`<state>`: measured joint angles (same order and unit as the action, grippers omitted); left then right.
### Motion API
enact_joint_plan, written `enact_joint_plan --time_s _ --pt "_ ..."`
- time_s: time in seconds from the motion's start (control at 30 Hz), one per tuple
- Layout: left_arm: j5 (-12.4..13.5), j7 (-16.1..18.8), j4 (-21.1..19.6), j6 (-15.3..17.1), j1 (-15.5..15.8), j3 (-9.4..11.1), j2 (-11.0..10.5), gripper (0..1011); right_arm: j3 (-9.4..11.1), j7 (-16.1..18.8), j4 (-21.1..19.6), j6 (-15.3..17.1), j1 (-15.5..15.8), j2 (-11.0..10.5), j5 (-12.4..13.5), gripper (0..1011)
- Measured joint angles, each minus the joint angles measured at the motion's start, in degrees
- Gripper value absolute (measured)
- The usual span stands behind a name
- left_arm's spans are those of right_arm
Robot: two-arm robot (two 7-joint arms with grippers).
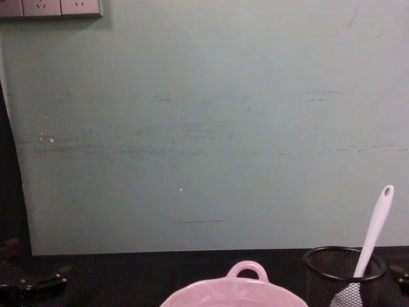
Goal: Use the one hand to pick up the spoon and stir the clear water in the bowl.
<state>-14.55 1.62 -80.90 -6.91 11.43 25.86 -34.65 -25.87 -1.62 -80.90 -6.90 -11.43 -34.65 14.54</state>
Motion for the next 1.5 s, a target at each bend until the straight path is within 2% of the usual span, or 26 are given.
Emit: enact_joint_plan --time_s 1.0,1.1,1.2,1.33,1.43,1.47,1.5 --pt "0.00 0.00 0.00 0.00 0.00 0.00 0.00 1011 0.02 0.00 -0.02 0.01 0.00 -0.01 -0.13 1003" --pt "0.01 0.00 0.00 0.00 0.00 0.00 0.00 1011 0.12 -0.32 -0.64 0.69 -0.03 -0.62 -1.84 1003" --pt "0.00 0.00 0.00 0.00 0.00 0.00 0.00 1011 1.16 -1.21 -2.45 2.36 0.53 -2.03 -3.71 1003" --pt "0.01 0.00 0.00 0.00 0.00 0.00 0.00 1011 2.75 -1.84 -4.92 3.77 1.82 -3.47 -4.18 1002" --pt "0.00 0.00 0.00 0.00 0.00 0.00 0.00 1011 5.20 -1.07 -7.98 4.74 3.76 -4.62 -1.59 1003" --pt "0.00 0.00 0.00 0.00 0.00 0.00 0.00 1011 6.87 0.45 -9.47 5.05 4.86 -4.90 1.31 1003" --pt "0.00 0.00 0.00 0.00 0.00 0.00 0.00 1011 7.69 1.43 -10.12 5.28 5.40 -4.96 3.14 1003"
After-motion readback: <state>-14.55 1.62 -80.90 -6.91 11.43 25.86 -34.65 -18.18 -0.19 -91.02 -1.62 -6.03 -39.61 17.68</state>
